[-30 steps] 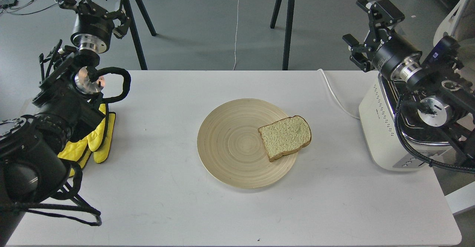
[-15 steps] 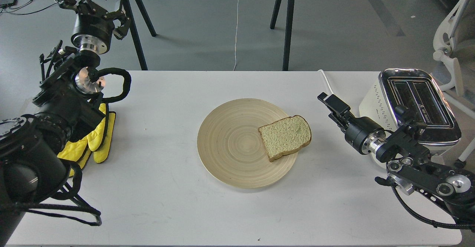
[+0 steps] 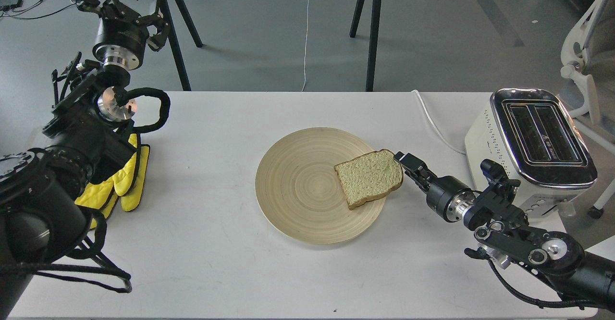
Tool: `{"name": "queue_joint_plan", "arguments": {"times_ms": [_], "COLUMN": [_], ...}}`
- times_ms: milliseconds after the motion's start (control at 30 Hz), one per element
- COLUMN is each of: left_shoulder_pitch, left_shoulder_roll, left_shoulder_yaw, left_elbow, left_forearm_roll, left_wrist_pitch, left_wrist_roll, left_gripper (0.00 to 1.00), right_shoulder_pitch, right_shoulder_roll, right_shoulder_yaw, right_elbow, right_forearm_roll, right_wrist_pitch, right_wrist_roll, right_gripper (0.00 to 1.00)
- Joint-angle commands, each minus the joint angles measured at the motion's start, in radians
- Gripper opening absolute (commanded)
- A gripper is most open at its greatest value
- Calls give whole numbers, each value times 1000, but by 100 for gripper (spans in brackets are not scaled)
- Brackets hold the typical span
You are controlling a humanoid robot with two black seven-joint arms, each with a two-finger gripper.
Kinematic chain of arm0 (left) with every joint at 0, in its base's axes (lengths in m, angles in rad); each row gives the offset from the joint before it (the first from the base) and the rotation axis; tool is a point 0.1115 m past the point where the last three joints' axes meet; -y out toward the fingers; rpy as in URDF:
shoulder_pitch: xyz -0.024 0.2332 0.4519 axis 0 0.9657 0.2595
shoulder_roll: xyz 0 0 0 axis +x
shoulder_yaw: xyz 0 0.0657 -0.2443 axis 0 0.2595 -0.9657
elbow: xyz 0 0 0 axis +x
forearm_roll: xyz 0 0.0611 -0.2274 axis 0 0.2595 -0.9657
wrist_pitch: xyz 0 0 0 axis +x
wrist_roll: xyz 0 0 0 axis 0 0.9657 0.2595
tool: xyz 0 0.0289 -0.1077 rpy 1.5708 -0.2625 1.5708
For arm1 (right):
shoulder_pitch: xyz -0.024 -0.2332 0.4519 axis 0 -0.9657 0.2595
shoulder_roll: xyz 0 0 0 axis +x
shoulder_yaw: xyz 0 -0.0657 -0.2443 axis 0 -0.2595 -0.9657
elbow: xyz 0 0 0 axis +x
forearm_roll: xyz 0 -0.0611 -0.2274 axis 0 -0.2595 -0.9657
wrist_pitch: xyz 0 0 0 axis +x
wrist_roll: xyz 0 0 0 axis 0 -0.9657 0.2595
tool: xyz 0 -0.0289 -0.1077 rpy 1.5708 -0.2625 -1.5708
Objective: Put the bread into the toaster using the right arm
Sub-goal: 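Close the right gripper on the edge of the bread slice, then lift the bread slice with the right gripper up over the toaster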
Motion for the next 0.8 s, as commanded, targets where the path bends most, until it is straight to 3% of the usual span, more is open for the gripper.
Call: {"name": "queue_joint_plan", "arguments": {"times_ms": [0,133,333,567,767], "left_shoulder_pitch": [0,0,0,0,0], "left_shoulder_roll": [0,0,-2,-2,-2], "left_shoulder_yaw": [1,1,1,1,1], "left_elbow": [0,0,0,0,0], "left_forearm_roll": [0,0,0,0,0], "left_wrist_pitch": [0,0,0,0,0], "left_wrist_roll": [0,0,0,0,0], "left_gripper": [100,100,100,100,100], "right_shoulder_pitch": [6,6,11,25,78], "right_shoulder_roll": [7,7,7,-21,-131], "right_shoulder_yaw": [-42,-45,-42,-24,-22], "right_elbow": [-4,-4,-3,72,166], "right_forearm_roll": [-2,-1,-1,9,-1], "right_wrist_pitch": [0,0,-8,-6,-8], "right_wrist_roll": [0,0,0,0,-3], "right_gripper": [40,35,12,10,4]}}
